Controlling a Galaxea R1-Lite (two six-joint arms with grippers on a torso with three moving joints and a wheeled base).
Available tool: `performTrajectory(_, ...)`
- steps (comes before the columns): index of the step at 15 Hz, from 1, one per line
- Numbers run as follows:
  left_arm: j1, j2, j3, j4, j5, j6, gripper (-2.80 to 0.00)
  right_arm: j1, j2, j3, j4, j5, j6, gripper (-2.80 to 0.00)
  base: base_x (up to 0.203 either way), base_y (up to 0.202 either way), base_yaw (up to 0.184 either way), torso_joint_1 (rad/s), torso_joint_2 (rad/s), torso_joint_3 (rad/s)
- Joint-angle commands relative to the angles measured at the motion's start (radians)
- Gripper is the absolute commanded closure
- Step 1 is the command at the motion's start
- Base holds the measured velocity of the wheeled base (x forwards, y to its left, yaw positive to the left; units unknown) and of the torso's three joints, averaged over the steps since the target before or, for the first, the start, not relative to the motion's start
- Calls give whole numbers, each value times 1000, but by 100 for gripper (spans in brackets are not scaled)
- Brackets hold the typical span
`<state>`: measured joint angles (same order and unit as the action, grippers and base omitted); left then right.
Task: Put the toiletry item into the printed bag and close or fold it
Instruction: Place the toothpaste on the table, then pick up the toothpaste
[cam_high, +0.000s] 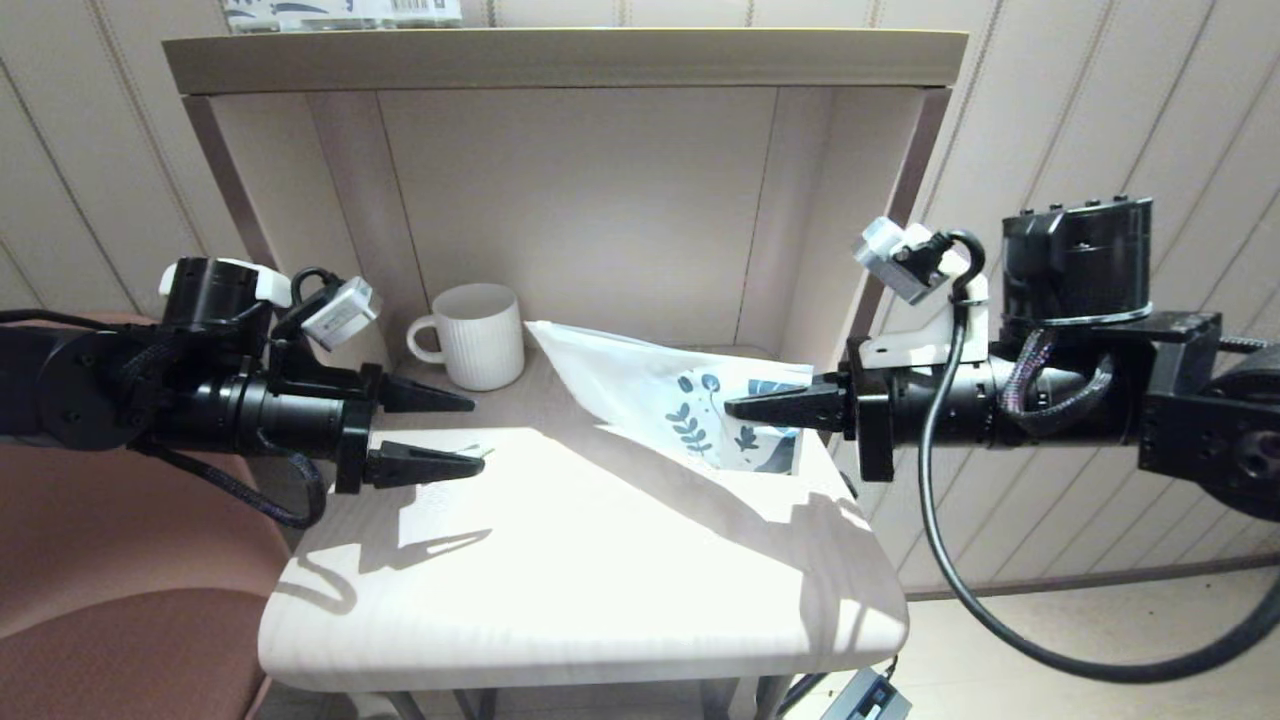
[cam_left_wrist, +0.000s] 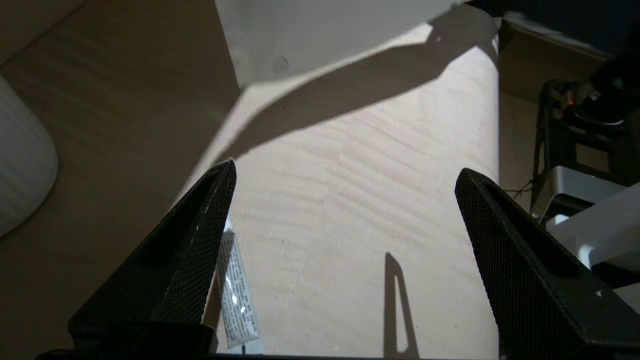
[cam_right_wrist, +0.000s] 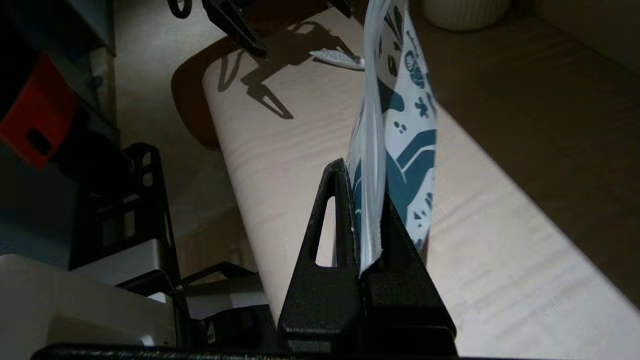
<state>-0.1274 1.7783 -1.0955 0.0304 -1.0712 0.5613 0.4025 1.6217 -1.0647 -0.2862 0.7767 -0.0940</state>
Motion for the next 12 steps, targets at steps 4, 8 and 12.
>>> performTrajectory(4,-34,49,-69,0,-115,-7,-280,16,-10,-18,-4,82,65,0,0,0,0,0,0,0)
performTrajectory(8,-41,71,-94,0,-202,-11,-280,41,-14,-36,1,92,83,0,0,0,0,0,0,0)
performTrajectory(12,-41,94,-112,2,-205,-14,-280,56,-53,-14,9,99,88,0,0,0,0,0,0,0)
